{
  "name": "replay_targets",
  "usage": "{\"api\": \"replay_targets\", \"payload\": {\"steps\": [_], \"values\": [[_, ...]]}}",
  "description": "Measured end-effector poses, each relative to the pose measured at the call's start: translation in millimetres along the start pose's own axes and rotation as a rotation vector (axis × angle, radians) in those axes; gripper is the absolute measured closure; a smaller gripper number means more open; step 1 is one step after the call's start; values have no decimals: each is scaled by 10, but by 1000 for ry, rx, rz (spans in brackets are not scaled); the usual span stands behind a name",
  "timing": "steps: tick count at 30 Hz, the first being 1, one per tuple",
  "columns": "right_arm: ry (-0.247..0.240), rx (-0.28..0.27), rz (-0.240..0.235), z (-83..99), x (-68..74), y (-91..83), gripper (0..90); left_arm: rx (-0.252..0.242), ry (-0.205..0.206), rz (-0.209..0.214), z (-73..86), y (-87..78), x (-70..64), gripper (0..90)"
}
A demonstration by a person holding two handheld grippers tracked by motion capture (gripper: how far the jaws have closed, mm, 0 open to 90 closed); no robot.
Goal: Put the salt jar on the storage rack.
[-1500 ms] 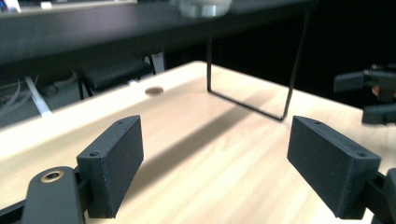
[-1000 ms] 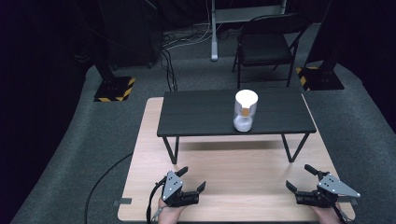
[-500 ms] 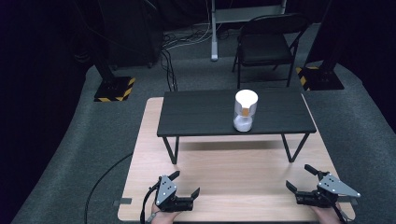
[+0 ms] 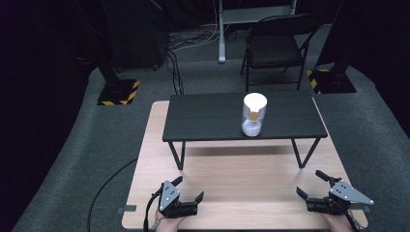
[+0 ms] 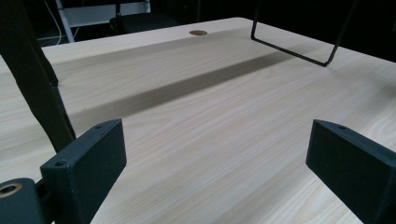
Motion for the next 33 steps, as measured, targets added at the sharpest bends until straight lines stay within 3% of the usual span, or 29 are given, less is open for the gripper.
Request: {"api": "replay_targets", "payload": {"steps": [33], "values": [[-4, 4, 3, -8, 8, -4, 14, 9, -5, 16, -6, 20, 1, 58]]}}
Point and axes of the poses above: each handheld gripper's, and its own axes: y roughly forward along the jaws, z roughly out of its underside, x roughly to its left, the point moved 2 cm from there along y, roughly forward along the jaws, and after that the axes turned 9 degrees about z, right-handed, at the moved point
